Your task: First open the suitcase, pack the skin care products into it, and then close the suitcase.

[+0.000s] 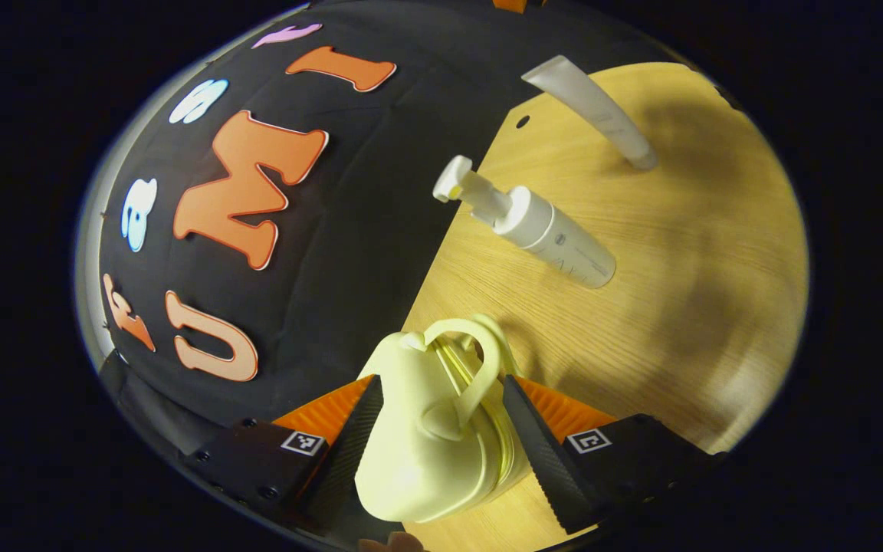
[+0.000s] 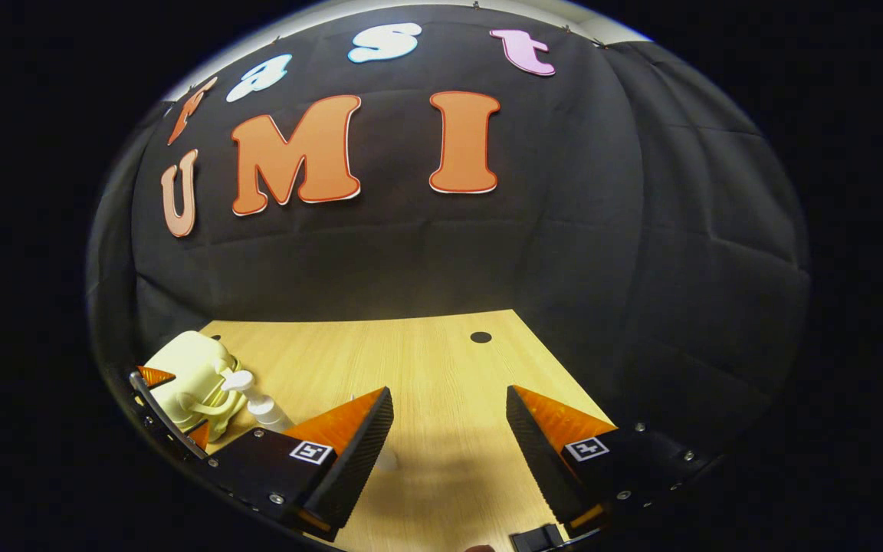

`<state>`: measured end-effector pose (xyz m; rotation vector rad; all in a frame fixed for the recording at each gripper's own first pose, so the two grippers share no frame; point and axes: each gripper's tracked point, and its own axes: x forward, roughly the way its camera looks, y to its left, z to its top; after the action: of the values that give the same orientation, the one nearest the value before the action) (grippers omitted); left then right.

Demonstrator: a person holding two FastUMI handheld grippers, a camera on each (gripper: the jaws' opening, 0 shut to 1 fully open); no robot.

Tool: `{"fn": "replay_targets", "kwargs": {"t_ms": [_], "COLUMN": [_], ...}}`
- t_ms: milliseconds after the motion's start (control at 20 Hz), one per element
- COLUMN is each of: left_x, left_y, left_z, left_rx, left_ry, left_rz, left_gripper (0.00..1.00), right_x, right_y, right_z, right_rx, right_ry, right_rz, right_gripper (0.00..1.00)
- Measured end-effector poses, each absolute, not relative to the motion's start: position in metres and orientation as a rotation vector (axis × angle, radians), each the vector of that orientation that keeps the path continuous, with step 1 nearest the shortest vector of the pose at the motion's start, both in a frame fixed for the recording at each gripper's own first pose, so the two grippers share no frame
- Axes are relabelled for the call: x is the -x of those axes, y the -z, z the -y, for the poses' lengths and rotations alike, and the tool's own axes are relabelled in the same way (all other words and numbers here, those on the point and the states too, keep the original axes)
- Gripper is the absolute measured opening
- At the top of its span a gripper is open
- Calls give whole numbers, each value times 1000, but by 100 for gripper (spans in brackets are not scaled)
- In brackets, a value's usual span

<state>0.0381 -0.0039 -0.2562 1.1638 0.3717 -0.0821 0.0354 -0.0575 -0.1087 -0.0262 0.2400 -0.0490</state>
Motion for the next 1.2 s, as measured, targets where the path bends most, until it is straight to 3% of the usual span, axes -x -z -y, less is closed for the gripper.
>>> {"fn": "replay_targets", "kwargs": {"t_ms": [550,600,650,700,750,800,850,950,1200], "left_x": [-75,-75,-75,-77,-76,-78,-79,-79,-73], "left_y": [291,290,291,292,297,297,295,291,275], "left_z": [1,1,2,-1,-3,-3,-3,-1,-3], "left_rx": [-1238,-1245,-1249,-1253,-1250,-1252,-1260,-1231,-1035], "left_ry": [99,93,94,86,90,95,97,114,128], "left_rz": [-490,-494,-496,-504,-531,-531,-528,-544,-618], "left_gripper": [98,92,68,67,49,40,19,7,5], "right_x": [-49,-50,-51,-51,-52,-52,-53,-54,-57], "right_y": [118,120,120,121,120,119,118,115,110], "right_z": [68,67,65,65,63,62,61,58,44], "right_rx": [14,15,14,11,8,6,6,8,1], "right_ry": [92,89,87,86,84,84,84,81,57], "right_rz": [-273,-276,-281,-284,-283,-282,-280,-275,-272], "right_gripper": [95,95,95,95,95,95,95,95,95]}}
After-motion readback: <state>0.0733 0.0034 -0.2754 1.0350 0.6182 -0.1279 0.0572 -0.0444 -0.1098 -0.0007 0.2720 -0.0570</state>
